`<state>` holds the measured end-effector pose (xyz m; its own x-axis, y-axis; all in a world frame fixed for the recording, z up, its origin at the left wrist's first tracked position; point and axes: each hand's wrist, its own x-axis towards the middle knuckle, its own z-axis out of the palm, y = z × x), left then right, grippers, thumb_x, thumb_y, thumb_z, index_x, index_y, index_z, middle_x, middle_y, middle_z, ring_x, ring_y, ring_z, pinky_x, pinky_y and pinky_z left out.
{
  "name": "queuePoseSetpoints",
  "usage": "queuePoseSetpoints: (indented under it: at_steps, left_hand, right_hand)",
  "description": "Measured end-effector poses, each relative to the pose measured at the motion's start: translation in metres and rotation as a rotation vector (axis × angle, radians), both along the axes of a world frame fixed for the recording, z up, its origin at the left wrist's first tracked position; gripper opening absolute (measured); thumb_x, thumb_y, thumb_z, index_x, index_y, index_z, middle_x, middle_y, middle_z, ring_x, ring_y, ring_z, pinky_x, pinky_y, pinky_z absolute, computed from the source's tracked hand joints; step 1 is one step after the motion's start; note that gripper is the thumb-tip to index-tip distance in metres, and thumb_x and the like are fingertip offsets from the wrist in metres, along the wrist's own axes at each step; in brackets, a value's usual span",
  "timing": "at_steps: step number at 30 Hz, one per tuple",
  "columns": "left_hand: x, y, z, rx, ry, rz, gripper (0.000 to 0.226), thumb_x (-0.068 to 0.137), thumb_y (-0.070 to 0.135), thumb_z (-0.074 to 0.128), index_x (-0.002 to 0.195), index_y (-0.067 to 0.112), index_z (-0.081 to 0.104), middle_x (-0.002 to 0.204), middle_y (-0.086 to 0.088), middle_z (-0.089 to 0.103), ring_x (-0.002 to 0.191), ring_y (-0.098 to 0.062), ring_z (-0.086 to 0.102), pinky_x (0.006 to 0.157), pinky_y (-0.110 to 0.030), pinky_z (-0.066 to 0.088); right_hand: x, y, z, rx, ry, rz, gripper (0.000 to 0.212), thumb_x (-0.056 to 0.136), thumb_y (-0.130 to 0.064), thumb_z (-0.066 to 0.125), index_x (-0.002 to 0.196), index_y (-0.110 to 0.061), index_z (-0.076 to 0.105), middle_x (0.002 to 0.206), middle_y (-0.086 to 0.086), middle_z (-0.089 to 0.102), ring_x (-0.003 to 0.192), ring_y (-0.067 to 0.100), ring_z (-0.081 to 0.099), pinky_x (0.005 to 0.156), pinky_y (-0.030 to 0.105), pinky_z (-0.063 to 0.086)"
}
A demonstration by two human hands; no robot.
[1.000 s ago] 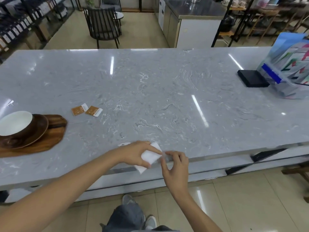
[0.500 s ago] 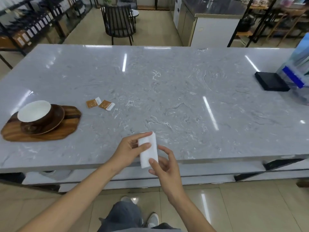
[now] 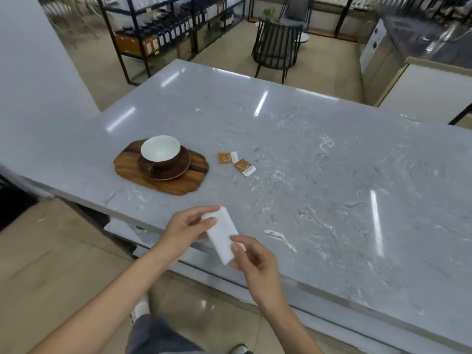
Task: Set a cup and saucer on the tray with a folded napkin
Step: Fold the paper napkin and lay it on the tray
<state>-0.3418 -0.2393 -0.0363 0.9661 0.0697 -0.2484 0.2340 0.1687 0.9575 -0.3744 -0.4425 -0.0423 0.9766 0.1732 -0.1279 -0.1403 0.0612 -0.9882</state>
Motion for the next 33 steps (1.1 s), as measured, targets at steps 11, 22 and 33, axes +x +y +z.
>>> queuePoseSetpoints:
  at_steps: [11, 22, 33]
  left_hand:
    - [0.027, 0.177, -0.002, 0.114, -0.003, -0.047, 0.027, 0.096, 0.013, 0.067, 0.116, 0.028, 0.075, 0.12, 0.003, 0.075, 0.112, -0.012, 0.069, 0.086, -0.025, 0.059]
    - [0.12, 0.321, -0.001, 0.354, -0.152, -0.271, 0.041, 0.098, 0.006, 0.062, 0.113, 0.042, 0.076, 0.125, 0.015, 0.072, 0.121, -0.005, 0.063, 0.102, -0.029, 0.052]
    - [0.21, 0.342, -0.004, 0.768, -0.345, -0.463, 0.035, 0.099, 0.007, 0.057, 0.126, 0.024, 0.072, 0.123, -0.003, 0.061, 0.115, -0.015, 0.06, 0.103, -0.03, 0.047]
  right_hand:
    - [0.041, 0.158, 0.006, -0.16, -0.006, 0.194, 0.031, 0.092, -0.006, 0.072, 0.108, -0.032, 0.074, 0.109, -0.003, 0.075, 0.091, 0.014, 0.073, 0.074, 0.018, 0.053]
    - [0.082, 0.321, -0.008, -0.37, -0.202, -0.015, 0.033, 0.095, -0.004, 0.067, 0.125, -0.017, 0.07, 0.127, 0.002, 0.056, 0.105, 0.008, 0.067, 0.088, 0.018, 0.057]
    - [0.126, 0.409, -0.025, -0.659, -0.289, -0.365, 0.034, 0.097, -0.01, 0.064, 0.129, -0.02, 0.064, 0.134, -0.008, 0.044, 0.115, -0.017, 0.047, 0.096, 0.009, 0.046]
